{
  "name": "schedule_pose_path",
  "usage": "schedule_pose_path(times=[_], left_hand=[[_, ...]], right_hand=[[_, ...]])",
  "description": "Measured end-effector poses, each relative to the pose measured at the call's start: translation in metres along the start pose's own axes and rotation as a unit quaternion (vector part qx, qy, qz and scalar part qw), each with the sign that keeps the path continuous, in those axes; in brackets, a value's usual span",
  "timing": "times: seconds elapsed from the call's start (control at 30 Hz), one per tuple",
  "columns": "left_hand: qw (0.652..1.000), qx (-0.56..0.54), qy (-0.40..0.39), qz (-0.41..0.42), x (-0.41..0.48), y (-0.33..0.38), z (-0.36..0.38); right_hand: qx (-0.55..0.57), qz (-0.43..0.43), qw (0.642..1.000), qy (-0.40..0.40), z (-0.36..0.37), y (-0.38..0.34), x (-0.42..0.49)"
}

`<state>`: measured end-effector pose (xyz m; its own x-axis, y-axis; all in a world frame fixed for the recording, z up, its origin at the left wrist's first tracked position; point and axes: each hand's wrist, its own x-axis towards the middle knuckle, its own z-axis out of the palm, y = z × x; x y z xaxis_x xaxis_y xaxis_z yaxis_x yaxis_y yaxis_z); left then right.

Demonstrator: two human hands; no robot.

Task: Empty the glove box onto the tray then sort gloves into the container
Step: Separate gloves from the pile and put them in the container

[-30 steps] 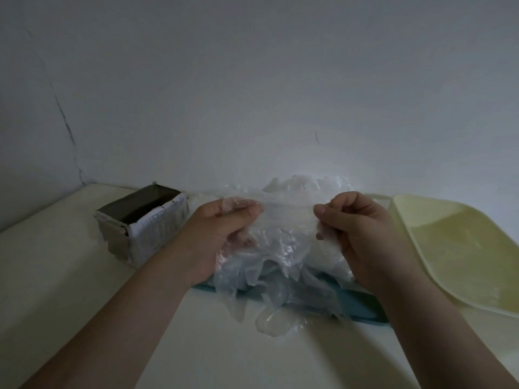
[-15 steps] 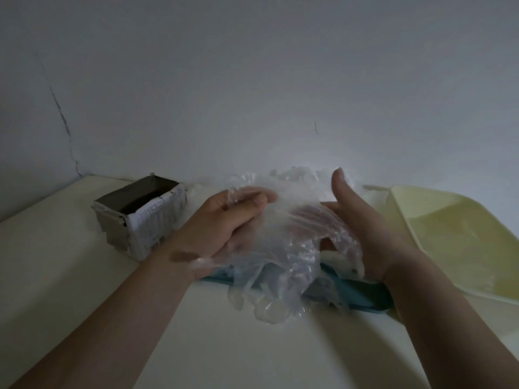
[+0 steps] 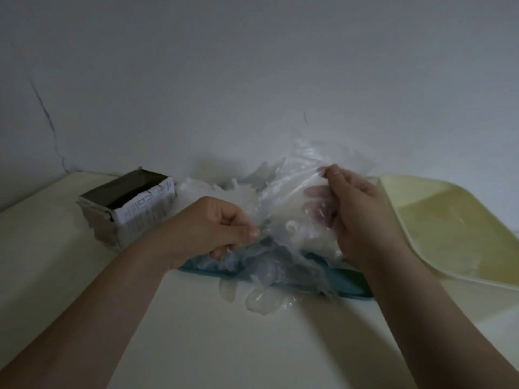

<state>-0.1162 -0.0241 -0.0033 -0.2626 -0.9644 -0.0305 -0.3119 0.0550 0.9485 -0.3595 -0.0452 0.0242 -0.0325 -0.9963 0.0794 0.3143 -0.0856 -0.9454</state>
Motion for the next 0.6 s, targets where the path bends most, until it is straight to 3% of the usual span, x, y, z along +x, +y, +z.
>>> schedule_pose_path(times=[0.13, 0.23, 0.33, 0.5, 0.6], left_hand=[[0.998, 0.054, -0.004, -0.031, 0.002, -0.007, -0.003], [0.991, -0.124, -0.041, -0.003, 0.005, -0.011, 0.022], [0.941, -0.336, -0.048, 0.012, 0.012, -0.012, 0.052], [0.935, -0.353, 0.019, 0.020, 0.013, -0.010, 0.061], [0.932, -0.360, 0.046, 0.010, 0.009, -0.006, 0.059]], right_hand=[[0.040, -0.028, 0.998, 0.046, 0.009, -0.001, 0.000], [0.056, -0.015, 0.998, 0.033, 0.017, 0.006, -0.002], [0.018, 0.006, 1.000, -0.001, 0.022, 0.017, -0.008], [0.000, 0.017, 0.999, -0.037, 0.023, 0.016, -0.011], [0.042, 0.001, 0.999, 0.002, 0.021, 0.010, -0.009]])
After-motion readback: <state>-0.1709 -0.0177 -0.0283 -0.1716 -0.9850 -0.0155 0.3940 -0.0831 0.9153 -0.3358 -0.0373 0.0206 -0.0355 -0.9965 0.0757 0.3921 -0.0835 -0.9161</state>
